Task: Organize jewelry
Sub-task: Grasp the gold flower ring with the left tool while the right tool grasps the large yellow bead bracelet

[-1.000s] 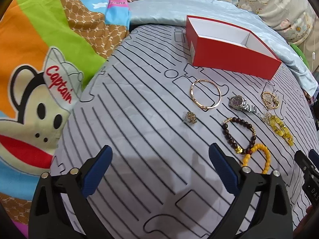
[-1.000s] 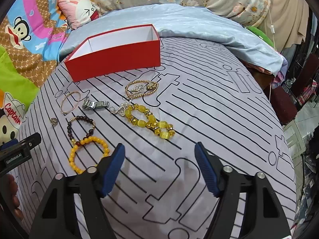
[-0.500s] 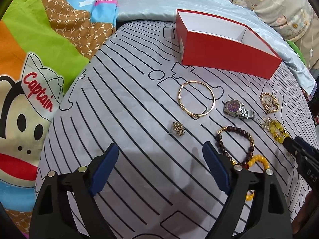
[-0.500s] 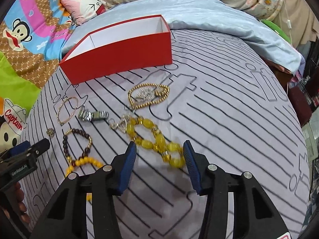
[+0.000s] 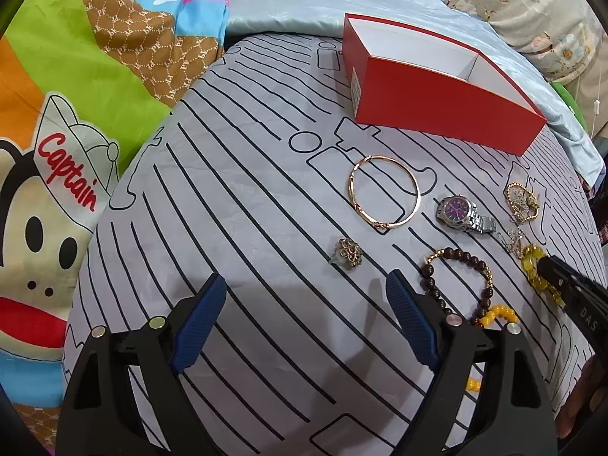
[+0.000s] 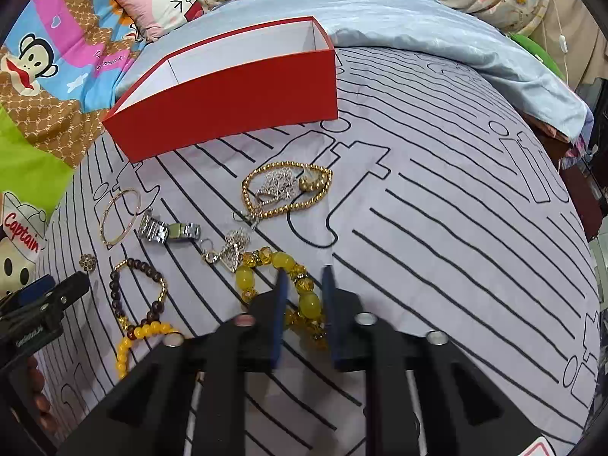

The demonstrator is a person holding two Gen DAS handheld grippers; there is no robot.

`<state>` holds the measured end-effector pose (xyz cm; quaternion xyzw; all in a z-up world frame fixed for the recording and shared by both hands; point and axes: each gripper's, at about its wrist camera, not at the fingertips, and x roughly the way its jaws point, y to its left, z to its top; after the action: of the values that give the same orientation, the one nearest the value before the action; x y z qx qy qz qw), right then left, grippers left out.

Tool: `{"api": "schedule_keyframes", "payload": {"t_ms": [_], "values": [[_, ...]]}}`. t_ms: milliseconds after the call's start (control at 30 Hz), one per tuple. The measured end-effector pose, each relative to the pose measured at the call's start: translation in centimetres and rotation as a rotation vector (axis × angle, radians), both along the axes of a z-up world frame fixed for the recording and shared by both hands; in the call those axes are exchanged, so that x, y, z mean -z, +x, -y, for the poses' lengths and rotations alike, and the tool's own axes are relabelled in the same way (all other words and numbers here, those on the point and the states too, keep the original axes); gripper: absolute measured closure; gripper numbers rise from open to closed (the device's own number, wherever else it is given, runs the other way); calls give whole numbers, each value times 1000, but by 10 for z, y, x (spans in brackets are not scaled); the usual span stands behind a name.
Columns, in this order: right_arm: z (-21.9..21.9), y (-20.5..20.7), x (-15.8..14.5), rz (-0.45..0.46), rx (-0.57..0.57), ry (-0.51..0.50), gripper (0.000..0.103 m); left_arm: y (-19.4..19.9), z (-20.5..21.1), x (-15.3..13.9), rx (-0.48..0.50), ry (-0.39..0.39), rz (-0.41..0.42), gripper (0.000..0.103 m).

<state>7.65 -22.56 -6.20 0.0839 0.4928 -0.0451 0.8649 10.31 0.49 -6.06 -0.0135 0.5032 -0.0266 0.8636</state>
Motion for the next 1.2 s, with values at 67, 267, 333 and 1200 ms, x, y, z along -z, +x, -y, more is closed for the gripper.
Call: {"api": "schedule_keyframes", "payload": {"t_ms": [67,267,333,1200], "values": [[0,-4,0,-2,-4,-4,94,1,1,1,3,0,-1,20],[-4,-20,-1,-11,2,3,95,8,4,7,16,-9,-4,31],[-5,-24,-1,-14,6,14,95,11,5,7,21,-6,6,36],[-15,-45,-41,46,3,59,95,-5,13,-15,131,-96,23,96]]}}
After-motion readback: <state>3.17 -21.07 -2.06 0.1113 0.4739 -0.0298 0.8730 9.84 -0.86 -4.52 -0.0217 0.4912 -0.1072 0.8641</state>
